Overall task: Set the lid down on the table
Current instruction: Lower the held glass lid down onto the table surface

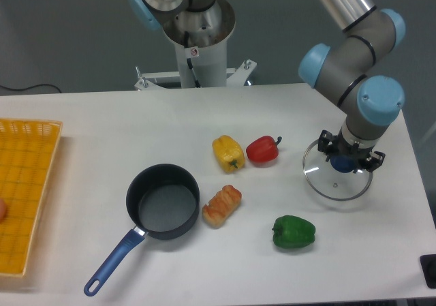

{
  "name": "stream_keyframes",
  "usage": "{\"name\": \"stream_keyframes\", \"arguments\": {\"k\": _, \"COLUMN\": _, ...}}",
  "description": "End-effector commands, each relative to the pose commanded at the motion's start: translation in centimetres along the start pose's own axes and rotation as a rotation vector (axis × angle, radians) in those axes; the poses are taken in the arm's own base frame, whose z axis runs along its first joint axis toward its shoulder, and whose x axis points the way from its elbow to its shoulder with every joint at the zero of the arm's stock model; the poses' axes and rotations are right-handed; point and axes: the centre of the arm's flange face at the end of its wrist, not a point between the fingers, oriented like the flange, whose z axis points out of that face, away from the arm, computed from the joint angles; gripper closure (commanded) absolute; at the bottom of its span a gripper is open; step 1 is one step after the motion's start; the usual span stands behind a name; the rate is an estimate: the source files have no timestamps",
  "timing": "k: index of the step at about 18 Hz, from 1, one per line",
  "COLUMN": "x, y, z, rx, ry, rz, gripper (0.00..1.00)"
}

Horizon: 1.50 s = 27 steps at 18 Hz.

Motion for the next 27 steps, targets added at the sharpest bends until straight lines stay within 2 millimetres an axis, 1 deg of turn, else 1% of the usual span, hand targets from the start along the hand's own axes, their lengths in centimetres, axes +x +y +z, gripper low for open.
{"name": "stream_keyframes", "arguments": {"k": 2, "x": 0.0, "y": 0.0, "z": 0.0, "rx": 0.000, "ry": 0.000, "rz": 0.000, "gripper": 0.43}}
{"name": "stream_keyframes", "arguments": {"k": 4, "x": 0.1, "y": -0.1, "z": 0.5, "rx": -0.003, "ry": 0.008, "rz": 0.001, "gripper": 0.43}}
{"name": "stream_keyframes", "arguments": {"k": 12, "x": 0.3, "y": -0.5, "z": 1.6, "rx": -0.011, "ry": 0.023, "rz": 0.006, "gripper": 0.43}}
{"name": "stream_keyframes", "arguments": {"k": 18, "x": 0.4, "y": -0.6, "z": 2.1, "rx": -0.014, "ry": 0.027, "rz": 0.007, "gripper": 0.41}}
{"name": "stream_keyframes", "arguments": {"k": 27, "x": 0.7, "y": -1.1, "z": 2.2, "rx": -0.014, "ry": 0.028, "rz": 0.011, "gripper": 0.40}}
